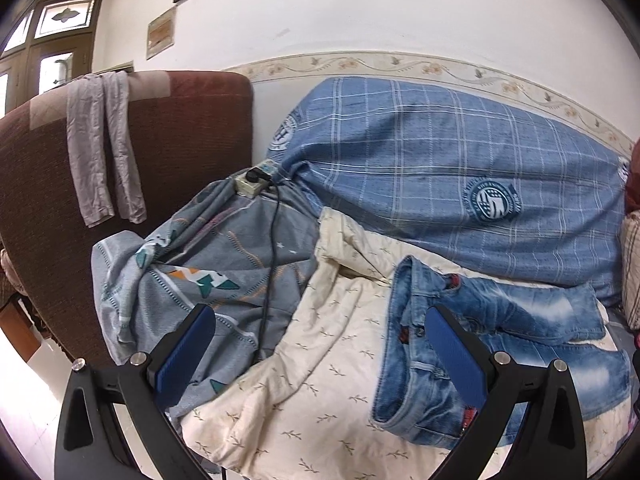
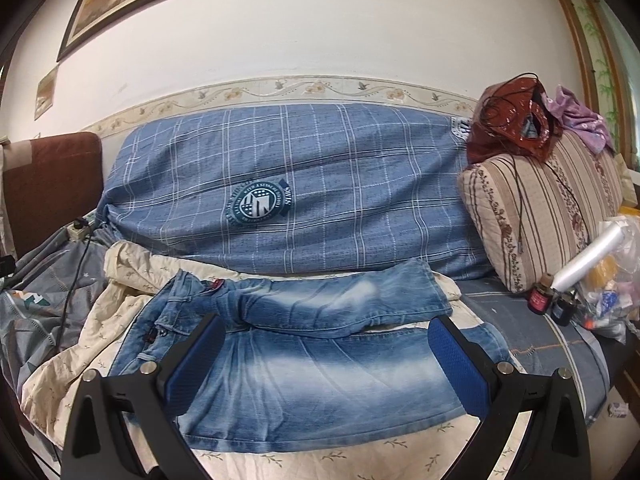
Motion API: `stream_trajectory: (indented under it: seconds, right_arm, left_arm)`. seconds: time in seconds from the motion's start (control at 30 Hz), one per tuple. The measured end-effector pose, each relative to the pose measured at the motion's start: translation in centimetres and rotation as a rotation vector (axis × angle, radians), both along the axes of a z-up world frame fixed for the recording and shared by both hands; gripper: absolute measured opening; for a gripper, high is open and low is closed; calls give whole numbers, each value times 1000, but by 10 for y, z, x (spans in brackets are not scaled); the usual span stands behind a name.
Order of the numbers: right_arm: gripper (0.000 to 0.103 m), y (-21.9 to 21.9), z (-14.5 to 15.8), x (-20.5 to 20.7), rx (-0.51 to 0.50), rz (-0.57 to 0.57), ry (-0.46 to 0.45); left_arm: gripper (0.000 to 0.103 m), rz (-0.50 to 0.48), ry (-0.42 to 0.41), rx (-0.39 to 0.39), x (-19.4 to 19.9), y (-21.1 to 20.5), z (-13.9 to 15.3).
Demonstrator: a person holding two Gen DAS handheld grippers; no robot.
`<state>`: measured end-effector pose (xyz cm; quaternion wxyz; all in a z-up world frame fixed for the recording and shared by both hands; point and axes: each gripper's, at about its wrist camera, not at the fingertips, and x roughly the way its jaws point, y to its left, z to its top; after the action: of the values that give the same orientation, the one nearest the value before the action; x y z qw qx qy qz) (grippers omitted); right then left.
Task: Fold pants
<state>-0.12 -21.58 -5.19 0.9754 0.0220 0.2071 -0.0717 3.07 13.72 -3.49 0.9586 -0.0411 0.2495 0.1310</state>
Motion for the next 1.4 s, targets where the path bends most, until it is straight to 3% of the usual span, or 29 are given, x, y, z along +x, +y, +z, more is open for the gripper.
stream_trajectory:
  seconds: [0.43, 0.63, 1.0, 1.2, 1.4]
  right_arm:
    - [103, 7, -1, 5, -4, 14, 7]
    - [103, -4, -12, 16, 12, 7, 54]
    - [102, -119, -80, 51, 159, -144, 269]
    - [102, -172, -95, 77, 238, -198, 273]
    - [97, -214, -95, 141, 258, -170, 277]
  left_arm:
    - [103, 30, -4, -2, 2, 10, -1]
    - [103, 5, 79, 7, 22, 1, -16]
    - [103, -124, 344, 1, 96, -41, -82]
    - [103, -171, 401, 2, 146, -56, -97]
    - [103, -168, 450, -8, 217, -57, -109]
